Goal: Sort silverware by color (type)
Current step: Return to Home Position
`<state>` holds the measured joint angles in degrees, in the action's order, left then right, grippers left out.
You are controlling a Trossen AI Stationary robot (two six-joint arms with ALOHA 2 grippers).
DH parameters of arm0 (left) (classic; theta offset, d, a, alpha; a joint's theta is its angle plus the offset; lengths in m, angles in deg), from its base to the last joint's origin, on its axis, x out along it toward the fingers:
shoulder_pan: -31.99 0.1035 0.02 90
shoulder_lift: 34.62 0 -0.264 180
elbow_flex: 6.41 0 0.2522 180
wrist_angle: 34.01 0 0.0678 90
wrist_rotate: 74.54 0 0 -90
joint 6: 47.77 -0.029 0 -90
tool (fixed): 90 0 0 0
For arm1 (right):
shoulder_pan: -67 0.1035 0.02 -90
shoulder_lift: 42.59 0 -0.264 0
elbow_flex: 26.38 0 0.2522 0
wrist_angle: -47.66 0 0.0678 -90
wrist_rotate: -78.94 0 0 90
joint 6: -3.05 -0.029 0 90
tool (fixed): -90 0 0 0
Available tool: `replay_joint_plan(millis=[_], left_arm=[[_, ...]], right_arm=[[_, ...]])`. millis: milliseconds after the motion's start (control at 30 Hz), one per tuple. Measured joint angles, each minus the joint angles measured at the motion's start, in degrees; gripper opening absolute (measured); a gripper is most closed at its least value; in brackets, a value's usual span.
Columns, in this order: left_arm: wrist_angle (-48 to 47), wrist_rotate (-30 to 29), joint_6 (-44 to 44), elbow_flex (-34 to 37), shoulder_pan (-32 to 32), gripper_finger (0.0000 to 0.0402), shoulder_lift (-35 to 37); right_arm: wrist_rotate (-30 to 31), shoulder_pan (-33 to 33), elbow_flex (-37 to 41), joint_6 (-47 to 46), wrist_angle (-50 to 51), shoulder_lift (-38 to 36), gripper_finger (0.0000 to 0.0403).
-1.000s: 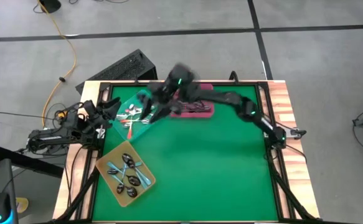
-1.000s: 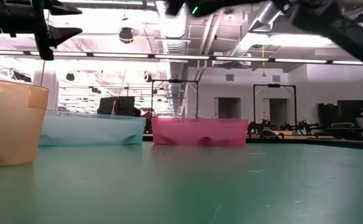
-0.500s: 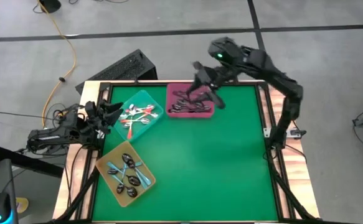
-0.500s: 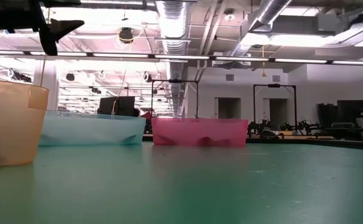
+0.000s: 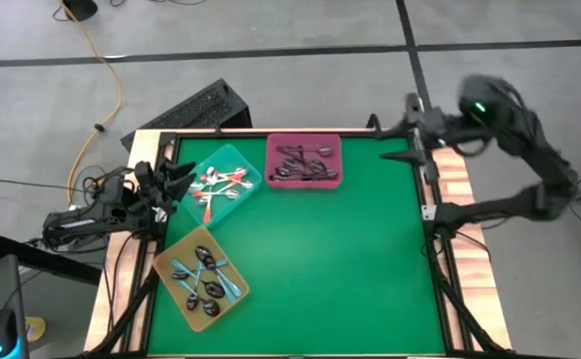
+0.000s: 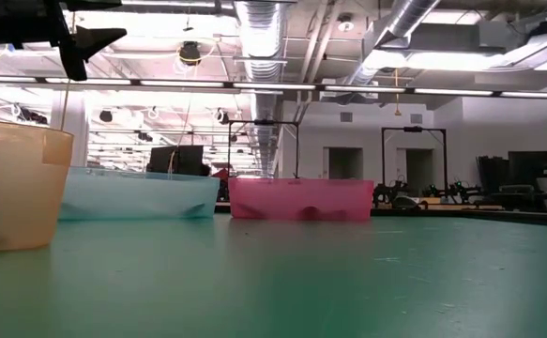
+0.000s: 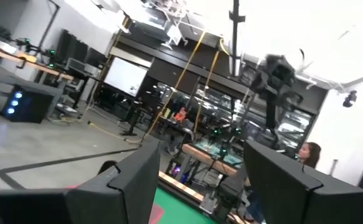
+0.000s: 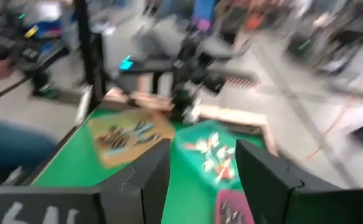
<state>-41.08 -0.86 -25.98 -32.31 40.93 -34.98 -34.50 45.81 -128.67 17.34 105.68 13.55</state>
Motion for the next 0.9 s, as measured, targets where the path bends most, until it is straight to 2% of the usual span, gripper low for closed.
replay_joint_plan(millis=[133, 300, 467, 667, 800, 900], left_arm=[[-0.07, 0.02, -0.34, 0.00, 0.64, 0.0219, 0.00], [-0.99, -0.97, -1.04, 0.00, 1.65, 0.0219, 0.00], [-2.43, 2.19, -1.96, 0.00, 2.05, 0.0219, 0.00], [-5.86, 2.23, -2.57, 0.00, 2.04, 0.0219, 0.00], [-7.13, 2.23, -3.82, 0.00, 2.04, 0.0219, 0.00], [-6.64, 2.24, -4.71, 1.26, 2.04, 0.0217, 0.03]], right_arm=[[2.71, 0.02, 21.56, -3.88, -19.80, -13.93, 0.0201], [4.84, -0.02, 39.84, -8.02, -32.90, -28.07, 0.0201], [5.43, 0.07, 50.15, -11.93, -37.97, -39.99, 0.0201], [5.64, 0.15, 60.55, -13.94, -43.23, -50.92, 0.0201], [5.64, 0.15, 66.95, -14.61, -46.00, -56.06, 0.0201], [5.64, 0.15, 71.08, -16.62, -49.62, -55.90, 0.0201]])
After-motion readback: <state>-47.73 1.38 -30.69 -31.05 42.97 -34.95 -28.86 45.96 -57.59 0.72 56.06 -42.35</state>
